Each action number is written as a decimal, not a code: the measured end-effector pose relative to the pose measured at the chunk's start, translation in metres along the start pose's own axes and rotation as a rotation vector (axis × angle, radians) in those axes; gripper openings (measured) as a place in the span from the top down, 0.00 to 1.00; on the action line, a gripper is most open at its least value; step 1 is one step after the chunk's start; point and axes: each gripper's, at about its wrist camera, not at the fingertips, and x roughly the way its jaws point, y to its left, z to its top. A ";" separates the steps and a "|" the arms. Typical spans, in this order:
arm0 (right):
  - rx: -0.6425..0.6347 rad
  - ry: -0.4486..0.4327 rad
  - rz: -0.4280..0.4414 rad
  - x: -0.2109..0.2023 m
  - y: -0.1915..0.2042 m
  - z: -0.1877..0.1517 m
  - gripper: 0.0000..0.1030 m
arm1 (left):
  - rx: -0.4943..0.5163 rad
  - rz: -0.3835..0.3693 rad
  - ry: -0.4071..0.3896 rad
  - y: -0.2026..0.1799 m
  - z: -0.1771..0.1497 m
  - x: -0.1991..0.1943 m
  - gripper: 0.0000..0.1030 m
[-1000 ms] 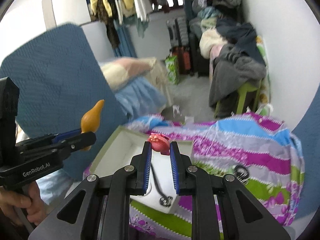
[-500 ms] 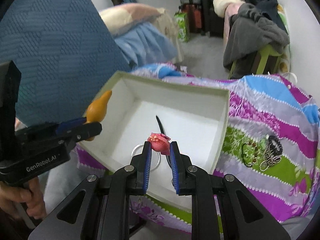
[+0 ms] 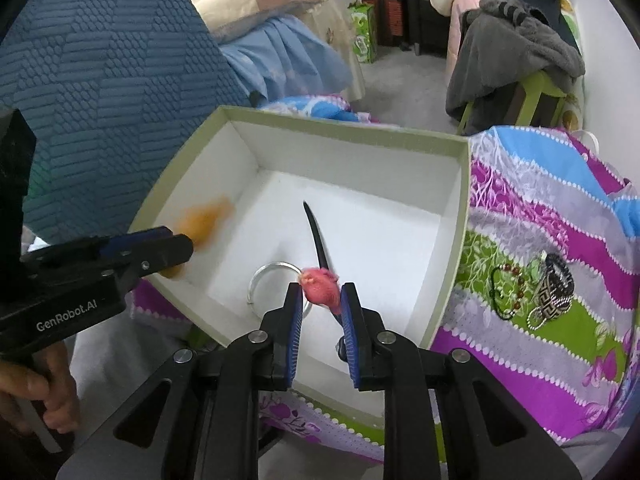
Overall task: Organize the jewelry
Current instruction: 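Carry the gourd pendant and pink clip into the white box and release both, then return to the pile and close the right tool on a black beaded bracelet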
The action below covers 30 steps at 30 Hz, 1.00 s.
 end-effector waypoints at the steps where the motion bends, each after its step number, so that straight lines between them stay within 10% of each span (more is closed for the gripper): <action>1: -0.006 -0.012 0.004 -0.004 0.001 0.002 0.76 | 0.003 0.014 -0.020 -0.003 0.002 -0.007 0.47; 12: -0.044 -0.211 -0.008 -0.085 -0.002 0.024 0.76 | 0.006 0.028 -0.209 -0.026 0.018 -0.091 0.22; 30: -0.062 -0.499 -0.055 -0.211 -0.026 0.015 0.74 | 0.127 -0.036 -0.431 -0.125 0.012 -0.181 0.19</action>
